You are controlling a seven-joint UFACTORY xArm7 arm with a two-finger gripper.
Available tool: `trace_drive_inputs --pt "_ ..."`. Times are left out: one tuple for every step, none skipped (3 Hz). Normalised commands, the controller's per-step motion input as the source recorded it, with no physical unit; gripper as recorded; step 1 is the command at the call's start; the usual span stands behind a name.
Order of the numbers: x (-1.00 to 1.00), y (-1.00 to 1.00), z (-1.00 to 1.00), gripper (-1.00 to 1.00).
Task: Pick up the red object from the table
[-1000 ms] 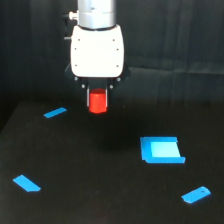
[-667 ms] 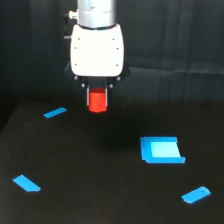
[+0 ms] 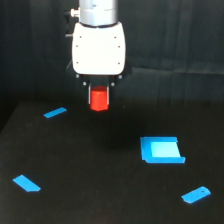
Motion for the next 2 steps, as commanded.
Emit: trace_drive_inputs --pt "0.15 -0.03 0.05 -0.97" --pt "0.0 -0.03 0.08 -0.99"
